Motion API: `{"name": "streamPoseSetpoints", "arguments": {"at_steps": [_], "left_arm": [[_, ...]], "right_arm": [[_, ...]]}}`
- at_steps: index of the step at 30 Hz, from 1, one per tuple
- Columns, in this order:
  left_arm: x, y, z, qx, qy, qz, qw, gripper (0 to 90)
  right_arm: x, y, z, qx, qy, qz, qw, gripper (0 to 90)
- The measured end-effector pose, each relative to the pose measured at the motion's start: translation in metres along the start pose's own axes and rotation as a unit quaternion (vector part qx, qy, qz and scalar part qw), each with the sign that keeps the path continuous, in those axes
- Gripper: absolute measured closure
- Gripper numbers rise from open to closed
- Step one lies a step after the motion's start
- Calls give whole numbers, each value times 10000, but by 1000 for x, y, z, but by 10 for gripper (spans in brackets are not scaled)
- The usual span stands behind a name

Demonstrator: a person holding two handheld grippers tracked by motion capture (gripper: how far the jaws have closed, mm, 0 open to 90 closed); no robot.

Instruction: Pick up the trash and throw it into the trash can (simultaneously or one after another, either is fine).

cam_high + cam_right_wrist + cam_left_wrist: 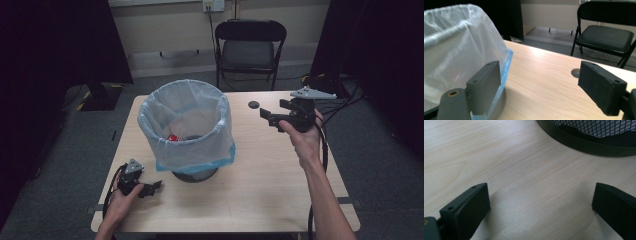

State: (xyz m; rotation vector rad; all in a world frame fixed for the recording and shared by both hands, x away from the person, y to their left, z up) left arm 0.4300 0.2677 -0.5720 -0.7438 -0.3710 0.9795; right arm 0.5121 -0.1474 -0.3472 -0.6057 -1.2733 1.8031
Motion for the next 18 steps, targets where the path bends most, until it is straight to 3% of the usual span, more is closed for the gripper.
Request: {"name": "streamPoseSetpoints", "arguments": {"at_steps": [14,18], "left_arm": [[0,0,0,-8,-9,5,10000,10],[-1,0,0,0,-32,28,10000,6]], "right_arm": [[-20,41,9,184,271,-275,9991,157],[-21,51,8,233,341,-214,9989,164]]}}
Point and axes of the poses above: each handheld gripper's, and its own axes: z roughly backward along the jaws, y roughly out of its underside, x roughly to its left, the point moved 10 cm from there along -z, roughly forward along the jaws, and after that the axes turned 3 degrees about z, right-handed, at the moved point
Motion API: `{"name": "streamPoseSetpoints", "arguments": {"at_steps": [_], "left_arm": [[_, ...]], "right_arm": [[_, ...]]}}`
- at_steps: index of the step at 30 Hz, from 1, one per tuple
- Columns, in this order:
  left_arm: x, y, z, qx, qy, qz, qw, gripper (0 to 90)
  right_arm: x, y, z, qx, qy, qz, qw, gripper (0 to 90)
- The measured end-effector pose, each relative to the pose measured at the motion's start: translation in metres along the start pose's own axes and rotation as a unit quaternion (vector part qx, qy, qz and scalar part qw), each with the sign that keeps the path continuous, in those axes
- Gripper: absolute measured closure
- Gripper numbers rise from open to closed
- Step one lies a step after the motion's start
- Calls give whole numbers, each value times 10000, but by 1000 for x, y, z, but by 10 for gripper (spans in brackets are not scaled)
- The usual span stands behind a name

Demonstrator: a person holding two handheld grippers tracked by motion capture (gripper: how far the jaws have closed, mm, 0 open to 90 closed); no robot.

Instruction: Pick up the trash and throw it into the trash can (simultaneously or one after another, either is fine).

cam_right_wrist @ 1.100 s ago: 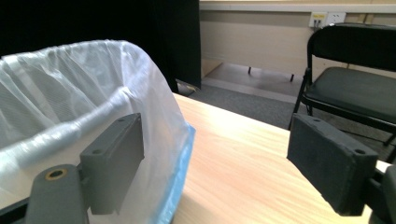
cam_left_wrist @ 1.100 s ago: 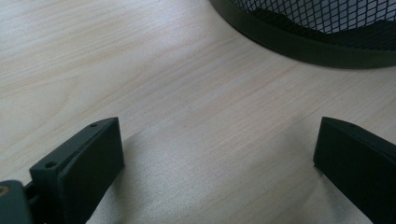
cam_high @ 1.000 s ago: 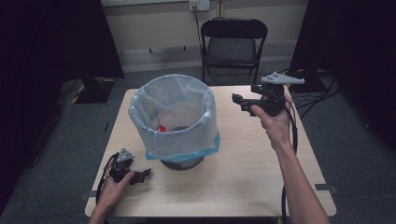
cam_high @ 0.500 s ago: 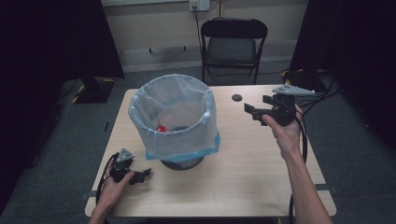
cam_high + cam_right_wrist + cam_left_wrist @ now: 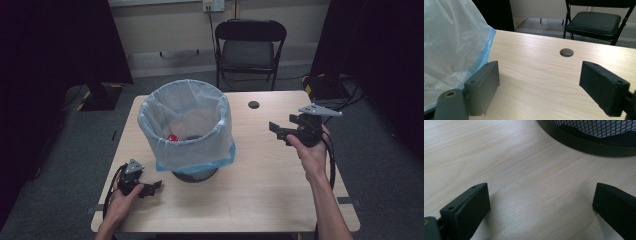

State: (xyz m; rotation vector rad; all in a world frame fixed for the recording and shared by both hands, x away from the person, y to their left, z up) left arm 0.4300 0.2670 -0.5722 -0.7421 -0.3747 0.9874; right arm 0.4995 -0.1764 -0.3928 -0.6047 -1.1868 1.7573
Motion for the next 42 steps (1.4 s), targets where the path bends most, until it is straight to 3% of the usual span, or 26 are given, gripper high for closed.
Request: {"name": "streamPoseSetpoints", "arguments": {"at_steps": [4,6,26,30,34,39,42], "left_arm": [[0,0,0,2,0,-2,10000,6],[0,0,0,3,1,-3,10000,6],[0,0,0,1,-1,-2,10000,6],[0,0,0,1,-2,0,10000,6],[0,0,0,1,-3,-2,10000,6],[0,0,0,-1,-4,1,10000,6],[0,0,0,-2,-4,2,10000,6]], "right_arm": [[-2,14,-3,126,85,41,9999,168],[-6,20,-3,87,248,58,9996,172],[-18,99,-13,738,285,-276,9965,172],[-18,120,-14,941,332,-297,9946,175],[-17,144,-17,1199,418,-165,9918,183],[-18,161,-17,1454,458,-163,9882,177],[-22,168,-17,1574,621,-135,9855,180]]}}
Point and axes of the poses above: each handheld gripper's, and its own axes: z roughly backward along the jaws, y roughly out of its underside, x roughly to its left, the point moved 10 cm from there along -z, roughly forward along the jaws, and after that the axes turned 3 degrees about z, right-handed, at the moved point
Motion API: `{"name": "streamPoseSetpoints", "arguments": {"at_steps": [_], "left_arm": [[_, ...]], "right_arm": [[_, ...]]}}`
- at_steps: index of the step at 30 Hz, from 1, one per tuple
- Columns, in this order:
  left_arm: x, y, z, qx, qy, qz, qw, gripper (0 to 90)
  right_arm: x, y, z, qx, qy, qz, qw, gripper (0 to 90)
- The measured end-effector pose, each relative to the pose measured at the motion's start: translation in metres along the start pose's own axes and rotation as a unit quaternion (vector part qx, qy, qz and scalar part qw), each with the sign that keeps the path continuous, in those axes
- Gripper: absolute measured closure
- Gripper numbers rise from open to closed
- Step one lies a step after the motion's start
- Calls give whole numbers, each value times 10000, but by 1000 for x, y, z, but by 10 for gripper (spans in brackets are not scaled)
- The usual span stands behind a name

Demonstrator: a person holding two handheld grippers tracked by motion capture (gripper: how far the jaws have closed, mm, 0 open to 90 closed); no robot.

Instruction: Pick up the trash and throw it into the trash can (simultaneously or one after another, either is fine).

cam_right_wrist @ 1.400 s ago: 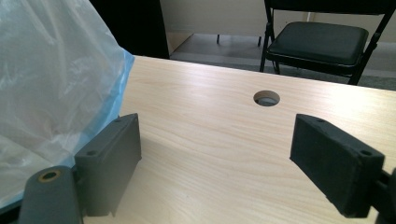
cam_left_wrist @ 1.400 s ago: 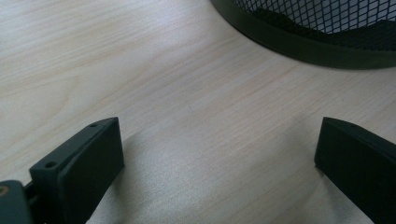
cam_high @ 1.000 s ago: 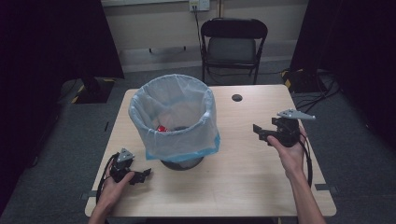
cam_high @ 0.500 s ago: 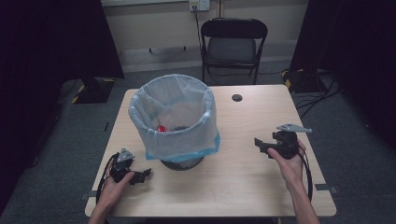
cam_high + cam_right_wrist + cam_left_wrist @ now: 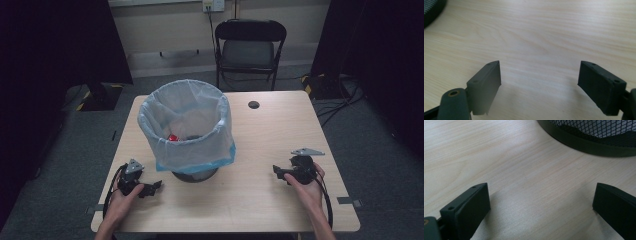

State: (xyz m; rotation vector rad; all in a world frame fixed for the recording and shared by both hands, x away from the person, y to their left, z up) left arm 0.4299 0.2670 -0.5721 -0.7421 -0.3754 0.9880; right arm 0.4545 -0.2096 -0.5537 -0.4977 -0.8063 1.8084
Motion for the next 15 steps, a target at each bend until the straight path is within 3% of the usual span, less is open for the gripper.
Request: {"name": "streamPoseSetpoints", "arguments": {"at_steps": [3,6,15], "left_arm": [[0,0,0,1,0,0,10000,6],[0,0,0,1,0,-2,10000,6],[0,0,0,15,18,-13,10000,6]], "right_arm": [[0,7,-3,128,120,26,9998,175],[1,10,-6,235,361,284,9987,167],[3,11,-9,-69,438,231,9987,136]]}}
Point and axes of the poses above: each handheld gripper's, and its own axes: z roughly backward along the jaws, y roughly out of its underside, x roughly to its left, the point moved 10 cm from there along -z, roughly forward along the jaws, and after that the axes turned 3 degrees about z, right-handed, at the moved point
